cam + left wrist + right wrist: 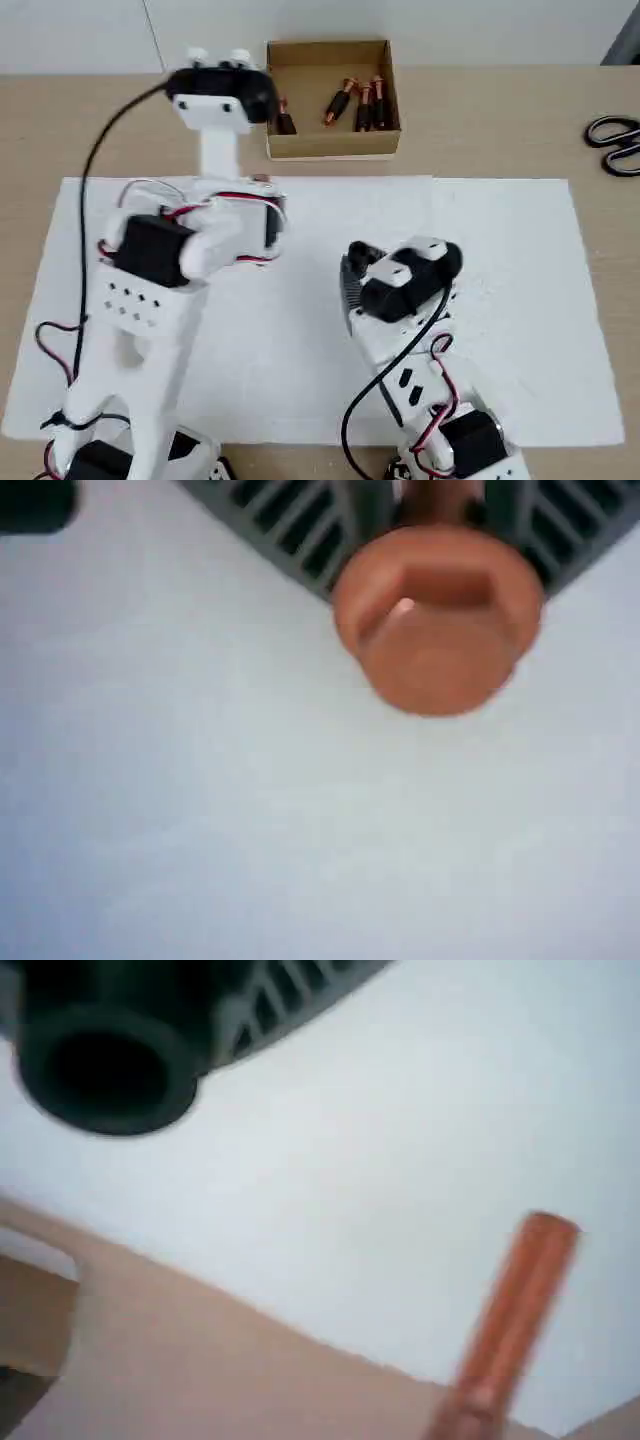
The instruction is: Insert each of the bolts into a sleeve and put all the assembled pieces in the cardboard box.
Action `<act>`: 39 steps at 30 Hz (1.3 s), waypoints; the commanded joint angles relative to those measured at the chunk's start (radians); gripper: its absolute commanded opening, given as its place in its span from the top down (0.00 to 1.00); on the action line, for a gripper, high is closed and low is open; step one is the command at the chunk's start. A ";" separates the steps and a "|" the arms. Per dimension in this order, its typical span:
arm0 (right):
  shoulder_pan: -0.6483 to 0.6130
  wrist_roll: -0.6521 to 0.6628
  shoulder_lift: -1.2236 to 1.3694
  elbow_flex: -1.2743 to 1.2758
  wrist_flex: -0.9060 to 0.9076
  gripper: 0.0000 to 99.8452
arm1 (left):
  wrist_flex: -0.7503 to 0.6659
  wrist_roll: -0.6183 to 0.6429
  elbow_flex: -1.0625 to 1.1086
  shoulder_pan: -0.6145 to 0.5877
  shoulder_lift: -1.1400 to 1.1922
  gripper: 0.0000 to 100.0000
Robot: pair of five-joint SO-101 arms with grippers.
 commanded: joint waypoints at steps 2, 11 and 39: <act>-0.056 -0.014 -0.028 0.041 -0.022 1.00 | -0.121 0.066 0.002 0.054 -0.031 1.00; -0.061 -0.021 -0.035 0.060 -0.022 1.00 | -0.215 0.172 -0.001 0.046 -0.063 1.00; -0.104 -0.109 -0.035 0.110 -0.030 1.00 | -0.786 -0.084 0.776 0.163 -0.572 1.00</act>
